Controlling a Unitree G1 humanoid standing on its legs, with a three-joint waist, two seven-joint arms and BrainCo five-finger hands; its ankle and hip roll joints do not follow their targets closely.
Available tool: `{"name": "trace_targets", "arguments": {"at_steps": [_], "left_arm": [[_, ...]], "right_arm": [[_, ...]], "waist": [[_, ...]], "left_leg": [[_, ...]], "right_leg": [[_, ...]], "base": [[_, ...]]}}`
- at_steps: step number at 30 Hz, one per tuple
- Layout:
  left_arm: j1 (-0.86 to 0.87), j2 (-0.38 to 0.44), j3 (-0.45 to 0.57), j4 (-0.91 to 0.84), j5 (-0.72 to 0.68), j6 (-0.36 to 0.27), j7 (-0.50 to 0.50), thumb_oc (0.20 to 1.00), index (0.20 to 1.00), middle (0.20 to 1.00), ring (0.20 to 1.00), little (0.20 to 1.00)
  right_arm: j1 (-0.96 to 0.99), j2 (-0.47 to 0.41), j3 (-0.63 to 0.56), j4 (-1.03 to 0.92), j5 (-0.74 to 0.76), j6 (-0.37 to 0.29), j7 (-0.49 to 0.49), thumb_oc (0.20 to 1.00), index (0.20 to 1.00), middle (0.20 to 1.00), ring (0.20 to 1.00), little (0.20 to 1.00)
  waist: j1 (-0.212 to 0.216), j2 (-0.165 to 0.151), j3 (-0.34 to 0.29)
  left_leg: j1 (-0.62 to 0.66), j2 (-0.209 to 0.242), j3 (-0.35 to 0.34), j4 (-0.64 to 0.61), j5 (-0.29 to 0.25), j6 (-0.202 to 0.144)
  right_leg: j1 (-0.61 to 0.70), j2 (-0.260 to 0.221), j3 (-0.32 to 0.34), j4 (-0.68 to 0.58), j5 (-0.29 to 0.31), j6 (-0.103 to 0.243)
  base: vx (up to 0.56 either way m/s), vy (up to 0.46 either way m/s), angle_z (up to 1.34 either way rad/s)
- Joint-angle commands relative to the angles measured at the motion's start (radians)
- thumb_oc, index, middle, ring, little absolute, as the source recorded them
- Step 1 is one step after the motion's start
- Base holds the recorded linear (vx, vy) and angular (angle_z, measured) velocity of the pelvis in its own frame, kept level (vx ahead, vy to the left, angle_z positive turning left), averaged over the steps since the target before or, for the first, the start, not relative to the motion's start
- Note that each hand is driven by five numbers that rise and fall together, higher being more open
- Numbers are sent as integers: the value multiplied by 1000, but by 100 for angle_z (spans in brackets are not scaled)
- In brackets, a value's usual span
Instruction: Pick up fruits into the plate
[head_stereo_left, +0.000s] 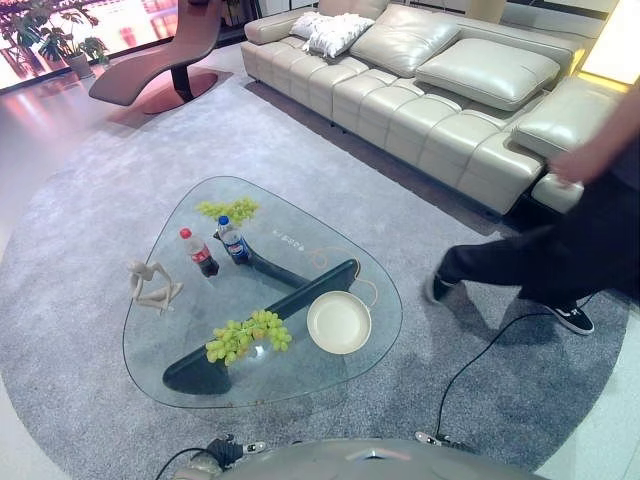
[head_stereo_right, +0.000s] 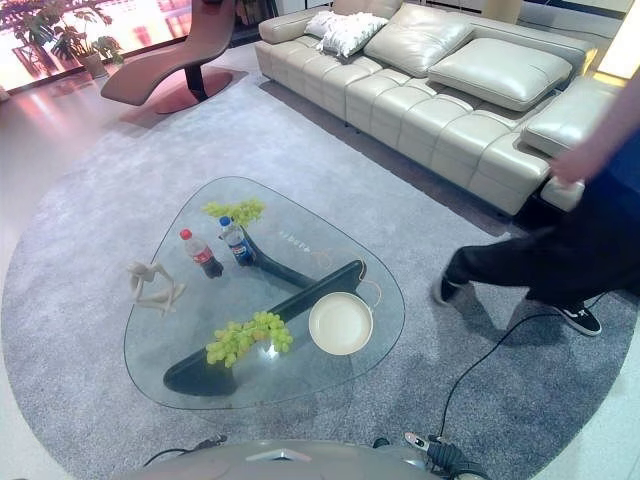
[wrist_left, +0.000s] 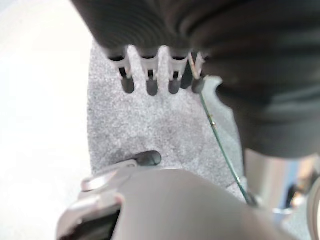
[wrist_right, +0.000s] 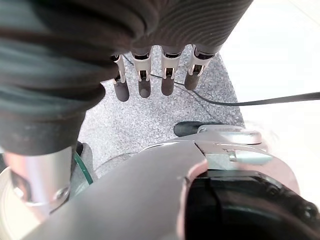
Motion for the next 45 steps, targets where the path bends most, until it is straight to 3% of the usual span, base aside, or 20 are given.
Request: {"name": "trace_targets", "arguments": {"at_steps": [1,10,18,21,27,31,37,40,45], "left_arm": [[-64,14,-31,61,87,8,49,1000,1000,1000,1000,1000],[-80,24,-51,46,87,-20,69,1000,1000,1000,1000,1000],[-132,26,-83,9,81,-99,145,1000,1000,1000,1000,1000],[-178,40,-112,-24,131,-166,237,1000,1000,1000,1000,1000],[-308,83,-152,-66,180,-211,386,1000,1000,1000,1000,1000],[-439,117,-210,-85,179,-166,497,1000,1000,1000,1000,1000],[-661,287,-222,-168,188,-14,559,1000,1000,1000,1000,1000],[-727,319,-218,-176,210,57,615,1000,1000,1000,1000,1000],[-796,347,-214,-156,268,159,664,1000,1000,1000,1000,1000]], "right_arm": [[-78,18,54,13,-9,-4,0,1000,1000,1000,1000,1000],[-86,3,67,7,-17,2,6,1000,1000,1000,1000,1000],[-123,-23,94,-13,-5,-6,3,1000,1000,1000,1000,1000],[-167,-48,107,-26,21,-18,11,1000,1000,1000,1000,1000],[-253,-77,149,-38,74,-62,36,1000,1000,1000,1000,1000],[-319,-89,191,-57,106,-80,36,1000,1000,1000,1000,1000],[-401,-104,220,-156,171,-46,-5,1000,1000,1000,1000,1000],[-426,-107,223,-177,189,-46,-16,1000,1000,1000,1000,1000],[-431,-105,222,-192,211,-66,-26,1000,1000,1000,1000,1000]], "waist": [[6,-18,42],[3,-12,59],[2,1,101],[1,10,149],[0,5,237],[-16,2,304],[-31,7,398],[-35,4,430],[-42,1,430]], "left_leg": [[32,-42,-18,7,-136,51],[16,-43,-21,9,-131,50],[-48,-42,-32,22,-112,45],[-96,-43,-42,36,-97,45],[-204,-39,-43,87,-81,43],[-284,-38,-51,128,-65,41],[-390,-48,-59,156,-40,39],[-446,-51,-60,177,-25,35],[-534,-53,-58,208,-15,31]], "right_leg": [[-3,-32,37,71,-51,61],[-21,-31,39,73,-49,60],[-93,-28,42,94,-45,55],[-148,-23,45,120,-44,46],[-255,-11,51,170,-39,34],[-344,5,65,219,-34,27],[-473,21,80,274,-23,27],[-531,26,79,307,-20,28],[-627,30,79,355,-24,25]], "base": [[0,0,0],[7,0,0],[-32,15,-1],[-88,34,-8],[-123,0,-3],[-124,26,-16],[-131,2,-7],[-97,-5,-7],[-47,-17,-10]]}}
